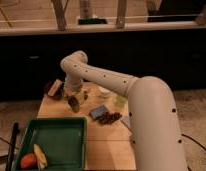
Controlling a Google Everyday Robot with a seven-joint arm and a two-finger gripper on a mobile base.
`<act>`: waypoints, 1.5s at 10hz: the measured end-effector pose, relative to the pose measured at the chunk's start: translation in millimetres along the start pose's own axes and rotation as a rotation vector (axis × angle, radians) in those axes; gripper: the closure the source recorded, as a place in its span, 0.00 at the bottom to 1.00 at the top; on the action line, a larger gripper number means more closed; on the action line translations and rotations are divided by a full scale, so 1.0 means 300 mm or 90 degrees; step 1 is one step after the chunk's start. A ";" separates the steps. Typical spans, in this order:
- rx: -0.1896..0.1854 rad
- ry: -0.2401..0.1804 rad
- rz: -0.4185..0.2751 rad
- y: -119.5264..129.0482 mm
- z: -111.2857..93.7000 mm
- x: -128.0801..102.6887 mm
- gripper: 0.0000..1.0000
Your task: Place pepper in metal cup
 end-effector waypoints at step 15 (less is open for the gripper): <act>0.011 -0.002 -0.002 0.003 -0.009 -0.004 0.20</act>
